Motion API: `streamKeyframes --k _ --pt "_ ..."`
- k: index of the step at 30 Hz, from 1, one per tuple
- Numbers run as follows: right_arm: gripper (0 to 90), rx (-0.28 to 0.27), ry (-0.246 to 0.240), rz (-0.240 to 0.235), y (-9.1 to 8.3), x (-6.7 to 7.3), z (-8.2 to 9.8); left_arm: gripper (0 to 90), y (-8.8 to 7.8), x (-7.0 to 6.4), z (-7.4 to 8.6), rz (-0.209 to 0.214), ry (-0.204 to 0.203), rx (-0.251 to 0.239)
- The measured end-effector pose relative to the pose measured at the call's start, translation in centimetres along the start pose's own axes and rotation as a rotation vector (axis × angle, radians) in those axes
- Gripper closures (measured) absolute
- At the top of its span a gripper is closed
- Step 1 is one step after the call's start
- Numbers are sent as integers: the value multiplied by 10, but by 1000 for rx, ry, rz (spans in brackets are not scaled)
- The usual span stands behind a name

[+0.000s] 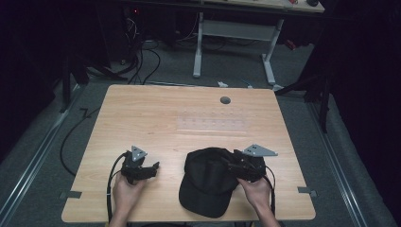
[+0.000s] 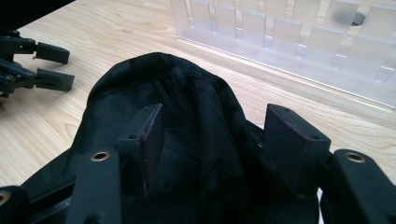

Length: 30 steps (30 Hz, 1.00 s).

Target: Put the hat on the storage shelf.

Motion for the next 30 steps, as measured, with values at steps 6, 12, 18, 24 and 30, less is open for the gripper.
streamKeyframes --k 6,12,18,24,30 --pt "390 16 8 0 10 -2 -2 256 0 0 0 0 0 0" --pt "405 39 17 -3 19 -3 -1 256 0 0 0 0 0 0" --pt "453 63 25 -5 26 -6 2 256 0 0 0 0 -1 0" --pt "522 81 13 -3 29 -7 3 256 0 0 0 0 0 0" --pt "654 81 0 -44 29 -7 4 256 0 0 0 0 0 0"
Point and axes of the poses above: each handheld gripper's, and its own axes: y roughly forward along the jaws, z roughly out of its underside, x roughly to its left, the point moved 2 cm from there along y, roughly forward along the jaws, and after that the axes turned 10 degrees about -x, right-handed, at the moved point
